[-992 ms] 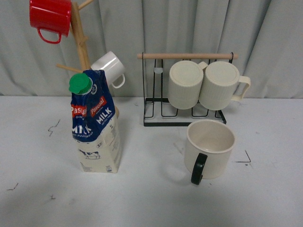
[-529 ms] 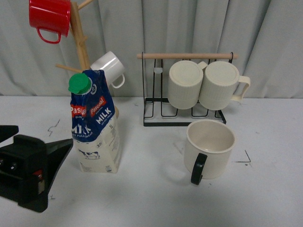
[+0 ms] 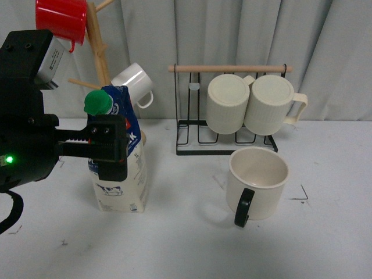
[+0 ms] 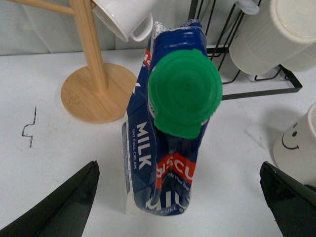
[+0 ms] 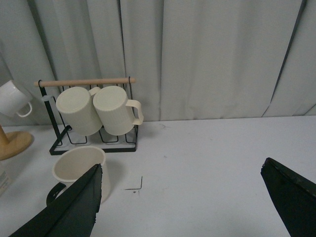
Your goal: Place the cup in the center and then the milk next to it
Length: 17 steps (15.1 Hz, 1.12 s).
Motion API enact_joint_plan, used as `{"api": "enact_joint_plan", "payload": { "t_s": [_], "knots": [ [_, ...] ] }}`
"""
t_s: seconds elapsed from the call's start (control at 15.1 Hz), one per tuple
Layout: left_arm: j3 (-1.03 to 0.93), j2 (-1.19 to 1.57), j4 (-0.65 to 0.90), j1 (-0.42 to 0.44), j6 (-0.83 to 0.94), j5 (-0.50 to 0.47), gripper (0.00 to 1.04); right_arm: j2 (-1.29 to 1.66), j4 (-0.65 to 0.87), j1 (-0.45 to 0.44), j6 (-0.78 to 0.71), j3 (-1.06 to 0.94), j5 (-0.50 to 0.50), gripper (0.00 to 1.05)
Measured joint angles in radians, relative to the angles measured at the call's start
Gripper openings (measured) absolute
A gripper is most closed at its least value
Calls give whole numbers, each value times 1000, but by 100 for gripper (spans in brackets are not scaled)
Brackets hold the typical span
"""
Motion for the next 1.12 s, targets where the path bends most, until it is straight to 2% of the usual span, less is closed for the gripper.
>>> {"api": "enact_joint_plan", "payload": {
  "t_s": [0.4, 0.6, 0.66, 0.93, 1.12],
  "knots": [
    [76, 148, 100, -18, -12, -83, 98, 0, 0, 0, 0, 0, 0, 98],
    [76, 195, 161, -24, -4, -146, 74, 0, 0, 0, 0, 0, 0, 98],
    [76, 203, 169, -25, -4, -151, 64, 0, 0, 0, 0, 0, 0, 98],
    [75, 205, 174, -37, -5, -153, 35, 0, 0, 0, 0, 0, 0, 98],
    [40, 149, 145, -97, -4, -193, 4, 0, 0, 0, 0, 0, 0, 98]
  ]
}}
